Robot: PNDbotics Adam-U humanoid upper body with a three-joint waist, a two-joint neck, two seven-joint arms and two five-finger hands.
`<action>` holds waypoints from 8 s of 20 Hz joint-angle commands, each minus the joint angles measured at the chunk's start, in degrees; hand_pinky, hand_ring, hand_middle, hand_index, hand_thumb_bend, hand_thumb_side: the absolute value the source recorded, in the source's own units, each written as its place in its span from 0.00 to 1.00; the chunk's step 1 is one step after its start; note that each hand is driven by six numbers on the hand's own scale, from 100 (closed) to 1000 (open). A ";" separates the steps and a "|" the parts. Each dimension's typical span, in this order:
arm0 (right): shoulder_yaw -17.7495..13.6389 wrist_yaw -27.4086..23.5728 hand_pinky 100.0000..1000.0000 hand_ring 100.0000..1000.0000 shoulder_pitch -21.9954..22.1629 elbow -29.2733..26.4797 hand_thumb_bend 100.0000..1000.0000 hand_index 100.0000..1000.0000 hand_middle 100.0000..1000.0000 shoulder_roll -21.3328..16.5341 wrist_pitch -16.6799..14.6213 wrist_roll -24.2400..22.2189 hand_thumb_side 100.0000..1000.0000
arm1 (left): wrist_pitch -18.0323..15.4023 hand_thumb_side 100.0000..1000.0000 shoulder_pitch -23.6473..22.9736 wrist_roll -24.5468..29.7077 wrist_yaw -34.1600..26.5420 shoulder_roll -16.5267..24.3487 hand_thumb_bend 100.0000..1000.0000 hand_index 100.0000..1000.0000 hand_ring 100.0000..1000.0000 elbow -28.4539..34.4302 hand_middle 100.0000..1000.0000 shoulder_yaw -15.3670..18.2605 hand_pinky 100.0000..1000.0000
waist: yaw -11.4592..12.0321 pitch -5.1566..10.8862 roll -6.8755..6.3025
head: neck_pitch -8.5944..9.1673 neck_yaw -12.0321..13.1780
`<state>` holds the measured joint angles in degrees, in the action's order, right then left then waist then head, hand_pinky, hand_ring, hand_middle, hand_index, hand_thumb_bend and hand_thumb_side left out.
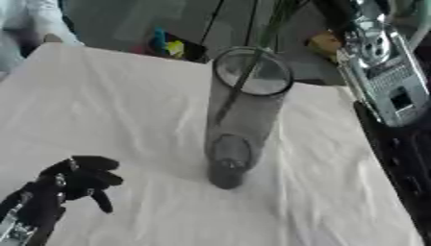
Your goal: Arrange flowers into the vase.
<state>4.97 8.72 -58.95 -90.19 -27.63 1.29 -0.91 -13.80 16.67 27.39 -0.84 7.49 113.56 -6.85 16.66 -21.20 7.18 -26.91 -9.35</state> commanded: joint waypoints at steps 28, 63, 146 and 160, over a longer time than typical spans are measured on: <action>-1.53 7.54 0.46 0.90 1.36 -2.82 0.00 0.48 0.39 -7.03 0.04 -17.75 0.91 | -0.06 1.00 0.10 0.55 0.19 0.35 0.00 0.69 0.71 1.03 0.75 0.25 0.43 | -0.85 0.86 -0.39 | 0.37 0.40; -1.65 13.17 0.69 1.00 2.24 0.05 0.00 0.81 0.75 -9.34 -6.86 -28.23 1.00 | 0.09 1.00 -0.05 1.44 0.66 0.33 0.00 0.70 0.72 1.03 0.76 0.20 0.44 | -0.80 0.72 -0.42 | 0.45 0.54; -3.41 7.09 0.93 1.00 3.26 1.97 0.54 1.00 0.93 -12.88 -19.91 -45.08 1.00 | 0.70 1.00 -0.35 4.65 1.69 0.12 0.00 0.70 0.74 1.03 0.78 -0.13 0.44 | -1.62 0.26 -0.54 | 1.25 0.71; -6.06 6.85 0.92 1.00 7.55 0.87 0.47 1.00 0.92 -14.71 -19.05 -43.26 1.00 | 0.43 1.00 -0.22 4.72 1.75 0.10 0.00 0.70 0.74 1.03 0.78 0.01 0.44 | -1.66 0.30 -1.20 | 0.79 0.86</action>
<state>-0.04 15.57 -50.75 -88.09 -40.05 -17.89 -44.56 -13.16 16.13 32.02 0.86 7.49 113.56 -6.85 15.08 -21.20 7.15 -26.59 -8.61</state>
